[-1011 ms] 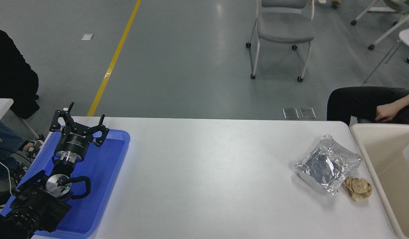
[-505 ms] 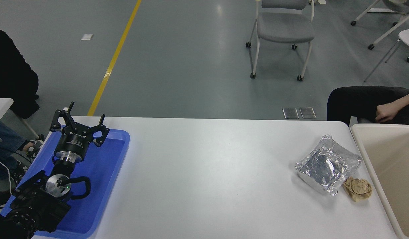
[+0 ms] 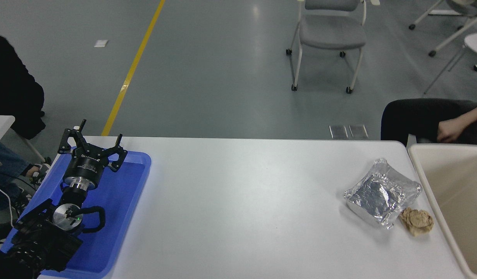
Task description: Pick up paper cup place in dustbin
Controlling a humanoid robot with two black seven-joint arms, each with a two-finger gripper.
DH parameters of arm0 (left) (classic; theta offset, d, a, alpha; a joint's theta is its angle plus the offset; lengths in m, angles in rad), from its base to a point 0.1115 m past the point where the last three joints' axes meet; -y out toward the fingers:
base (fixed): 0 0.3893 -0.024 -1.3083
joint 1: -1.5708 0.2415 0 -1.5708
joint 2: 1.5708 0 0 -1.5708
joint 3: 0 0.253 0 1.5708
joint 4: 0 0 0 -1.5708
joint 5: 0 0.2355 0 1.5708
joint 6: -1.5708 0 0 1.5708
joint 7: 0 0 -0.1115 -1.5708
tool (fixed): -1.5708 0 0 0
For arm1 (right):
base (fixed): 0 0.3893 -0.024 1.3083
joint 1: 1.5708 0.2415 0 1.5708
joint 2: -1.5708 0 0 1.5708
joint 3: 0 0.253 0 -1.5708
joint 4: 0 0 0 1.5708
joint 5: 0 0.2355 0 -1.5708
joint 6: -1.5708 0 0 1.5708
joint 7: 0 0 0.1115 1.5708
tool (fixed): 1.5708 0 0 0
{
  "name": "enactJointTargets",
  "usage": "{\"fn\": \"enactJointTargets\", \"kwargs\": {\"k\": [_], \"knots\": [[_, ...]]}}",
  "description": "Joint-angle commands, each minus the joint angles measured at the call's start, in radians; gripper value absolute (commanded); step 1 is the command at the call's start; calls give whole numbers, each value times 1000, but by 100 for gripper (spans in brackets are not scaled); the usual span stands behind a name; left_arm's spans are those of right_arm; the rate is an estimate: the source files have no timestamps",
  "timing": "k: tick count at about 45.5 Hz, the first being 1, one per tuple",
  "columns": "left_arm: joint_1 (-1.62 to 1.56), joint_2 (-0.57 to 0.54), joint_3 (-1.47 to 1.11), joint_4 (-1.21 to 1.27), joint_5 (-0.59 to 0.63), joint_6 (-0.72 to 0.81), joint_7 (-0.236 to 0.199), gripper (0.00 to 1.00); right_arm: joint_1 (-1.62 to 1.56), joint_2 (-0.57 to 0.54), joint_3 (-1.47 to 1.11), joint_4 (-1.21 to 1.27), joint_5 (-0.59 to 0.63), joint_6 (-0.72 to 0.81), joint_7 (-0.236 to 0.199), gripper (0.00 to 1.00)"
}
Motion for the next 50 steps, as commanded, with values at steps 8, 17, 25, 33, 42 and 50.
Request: {"fn": "enactJointTargets", "kwargs": {"k": [8,17,25,33,42,50], "knots": [[1,0,0,2,0,0,-2,100,-482,332,78,-414,439,-226,0,0],[1,2,0,2,0,0,0,100,-565,453,82,-516,612,-227,-5,0],[1,2,0,2,0,0,0,100,-580,476,146,-527,660,-229,-10,0],[1,2,0,-1,0,0,0,100,-585,484,200,-530,660,-229,-11,0],[1,0,0,2,0,0,0,100,-594,482,213,-531,661,-229,-11,15],[1,2,0,-1,0,0,0,100,-596,478,226,-531,666,-226,-10,100]]}}
